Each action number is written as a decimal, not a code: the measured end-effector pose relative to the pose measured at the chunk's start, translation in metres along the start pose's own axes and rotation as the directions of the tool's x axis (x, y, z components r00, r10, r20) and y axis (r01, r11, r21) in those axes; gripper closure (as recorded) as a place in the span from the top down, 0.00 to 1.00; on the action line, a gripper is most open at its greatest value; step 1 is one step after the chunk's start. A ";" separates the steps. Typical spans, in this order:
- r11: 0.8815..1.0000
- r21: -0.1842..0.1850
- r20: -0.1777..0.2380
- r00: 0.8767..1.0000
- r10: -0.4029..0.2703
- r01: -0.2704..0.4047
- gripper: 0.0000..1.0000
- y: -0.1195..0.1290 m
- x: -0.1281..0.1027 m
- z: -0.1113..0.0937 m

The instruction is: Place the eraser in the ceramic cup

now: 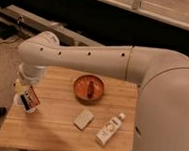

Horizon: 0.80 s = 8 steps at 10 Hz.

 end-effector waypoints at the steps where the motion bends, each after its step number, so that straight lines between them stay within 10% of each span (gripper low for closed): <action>1: 0.999 -0.026 0.022 0.999 -0.025 0.025 0.00 0.003 -0.005 0.004; 8: 0.980 -0.141 0.126 0.985 -0.121 0.139 0.00 0.018 -0.047 0.026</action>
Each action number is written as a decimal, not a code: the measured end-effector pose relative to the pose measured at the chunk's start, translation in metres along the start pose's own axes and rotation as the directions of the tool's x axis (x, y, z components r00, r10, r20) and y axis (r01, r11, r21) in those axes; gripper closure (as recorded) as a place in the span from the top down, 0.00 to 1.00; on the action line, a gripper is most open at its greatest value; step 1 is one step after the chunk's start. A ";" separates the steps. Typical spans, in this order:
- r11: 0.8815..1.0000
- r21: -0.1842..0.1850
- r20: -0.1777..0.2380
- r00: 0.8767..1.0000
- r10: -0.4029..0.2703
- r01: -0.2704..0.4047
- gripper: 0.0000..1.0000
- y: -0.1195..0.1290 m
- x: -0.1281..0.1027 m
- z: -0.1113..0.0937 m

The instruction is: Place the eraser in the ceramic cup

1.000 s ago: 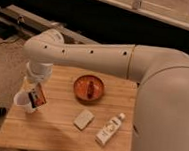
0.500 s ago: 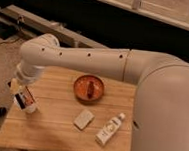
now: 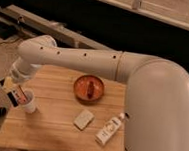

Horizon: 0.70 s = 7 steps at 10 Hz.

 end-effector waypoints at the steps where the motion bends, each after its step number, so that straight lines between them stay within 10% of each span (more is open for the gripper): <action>1: 1.000 -0.008 0.002 1.000 -0.006 0.006 0.00 0.001 -0.003 0.004; 7: 0.999 -0.040 -0.021 1.000 0.008 -0.009 0.00 -0.013 -0.028 0.049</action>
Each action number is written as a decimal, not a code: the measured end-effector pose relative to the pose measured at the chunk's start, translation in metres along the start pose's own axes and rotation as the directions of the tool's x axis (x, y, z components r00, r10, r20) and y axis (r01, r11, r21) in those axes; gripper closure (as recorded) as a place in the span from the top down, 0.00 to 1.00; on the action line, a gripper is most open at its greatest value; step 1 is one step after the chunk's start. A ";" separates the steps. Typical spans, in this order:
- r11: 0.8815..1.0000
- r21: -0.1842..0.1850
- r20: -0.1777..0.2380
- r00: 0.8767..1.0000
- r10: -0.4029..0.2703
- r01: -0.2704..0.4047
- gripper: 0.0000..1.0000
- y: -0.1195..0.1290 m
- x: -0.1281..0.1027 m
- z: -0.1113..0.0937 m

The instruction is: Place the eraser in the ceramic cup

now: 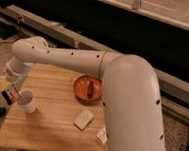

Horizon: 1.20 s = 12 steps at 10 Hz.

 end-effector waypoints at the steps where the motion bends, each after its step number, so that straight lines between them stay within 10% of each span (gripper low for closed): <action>1: 1.000 -0.002 -0.003 1.000 0.004 -0.004 0.00 -0.002 -0.002 0.003; 12: 0.997 0.027 -0.011 0.997 0.074 -0.074 0.00 -0.058 -0.020 0.030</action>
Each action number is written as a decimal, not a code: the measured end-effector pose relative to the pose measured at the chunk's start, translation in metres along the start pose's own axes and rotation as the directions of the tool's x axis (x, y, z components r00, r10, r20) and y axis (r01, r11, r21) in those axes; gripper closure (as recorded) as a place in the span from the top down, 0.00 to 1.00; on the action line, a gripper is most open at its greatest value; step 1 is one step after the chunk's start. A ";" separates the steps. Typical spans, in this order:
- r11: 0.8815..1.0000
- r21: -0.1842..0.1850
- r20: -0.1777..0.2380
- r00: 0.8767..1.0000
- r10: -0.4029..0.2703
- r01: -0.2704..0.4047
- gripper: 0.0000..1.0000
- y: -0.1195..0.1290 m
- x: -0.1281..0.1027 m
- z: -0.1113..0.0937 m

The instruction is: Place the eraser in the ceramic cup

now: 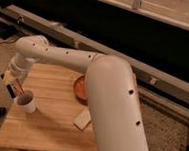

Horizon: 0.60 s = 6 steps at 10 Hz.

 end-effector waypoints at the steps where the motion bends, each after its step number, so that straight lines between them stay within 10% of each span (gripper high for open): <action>1: 1.000 0.001 -0.003 1.000 0.006 -0.006 0.00 -0.005 0.000 0.003; 6: 0.998 -0.008 0.005 0.998 0.069 -0.068 0.00 -0.033 0.011 -0.001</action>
